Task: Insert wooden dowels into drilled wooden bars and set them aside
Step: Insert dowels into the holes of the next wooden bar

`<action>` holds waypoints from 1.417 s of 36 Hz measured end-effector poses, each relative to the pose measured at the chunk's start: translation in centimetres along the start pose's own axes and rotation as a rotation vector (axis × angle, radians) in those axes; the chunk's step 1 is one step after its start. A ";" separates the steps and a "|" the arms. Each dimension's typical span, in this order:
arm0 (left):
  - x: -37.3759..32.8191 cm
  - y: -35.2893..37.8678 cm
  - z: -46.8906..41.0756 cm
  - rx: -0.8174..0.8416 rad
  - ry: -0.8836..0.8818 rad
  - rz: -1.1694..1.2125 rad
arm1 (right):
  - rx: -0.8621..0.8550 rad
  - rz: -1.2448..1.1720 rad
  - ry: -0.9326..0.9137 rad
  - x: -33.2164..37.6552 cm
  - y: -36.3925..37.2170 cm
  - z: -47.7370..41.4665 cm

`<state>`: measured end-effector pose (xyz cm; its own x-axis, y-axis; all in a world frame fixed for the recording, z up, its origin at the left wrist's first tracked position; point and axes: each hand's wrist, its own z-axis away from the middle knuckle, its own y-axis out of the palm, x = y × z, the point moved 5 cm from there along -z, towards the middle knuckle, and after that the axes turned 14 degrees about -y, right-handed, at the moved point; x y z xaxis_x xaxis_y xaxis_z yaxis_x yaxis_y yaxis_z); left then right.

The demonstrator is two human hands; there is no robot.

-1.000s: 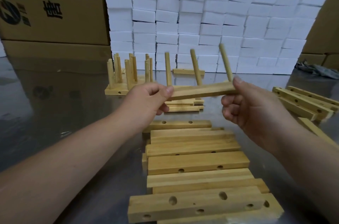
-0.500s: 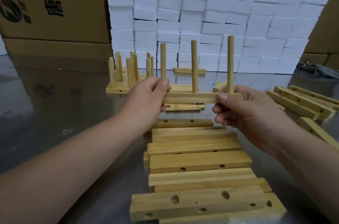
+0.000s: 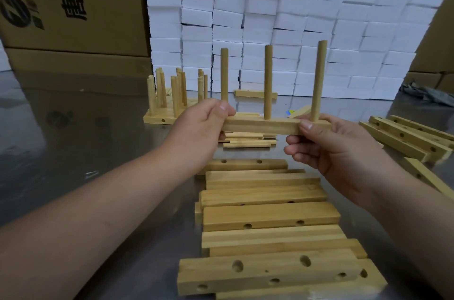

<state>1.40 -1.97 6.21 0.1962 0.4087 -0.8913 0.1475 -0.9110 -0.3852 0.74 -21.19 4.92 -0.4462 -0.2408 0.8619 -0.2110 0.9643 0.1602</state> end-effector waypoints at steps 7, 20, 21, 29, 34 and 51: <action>0.6 -0.3 -0.7 0.032 -0.001 -0.080 | -0.056 -0.001 -0.028 0.4 -1.0 -0.3; 1.8 -1.2 -2.2 0.069 -0.056 -0.092 | -0.009 0.040 -0.025 -0.5 -0.9 -0.3; 2.0 -1.2 -2.3 0.078 -0.065 -0.094 | -0.010 0.043 -0.026 -0.5 -0.9 -0.3; 3.5 -3.4 -3.9 -0.046 -0.100 -0.170 | -0.117 0.042 0.009 -0.9 -1.5 -0.5; 6.0 -6.5 -5.4 -0.177 -0.234 -0.172 | -0.149 0.067 0.023 -0.7 -2.0 -0.4; 11.8 -11.3 -7.4 -0.456 -0.513 -0.467 | -0.132 0.115 0.084 -1.2 -2.0 -0.4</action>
<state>9.19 13.59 1.83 -0.4329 0.5623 -0.7046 0.5043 -0.4968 -0.7063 2.06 -22.81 3.72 -0.3857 -0.1233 0.9144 -0.0444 0.9924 0.1151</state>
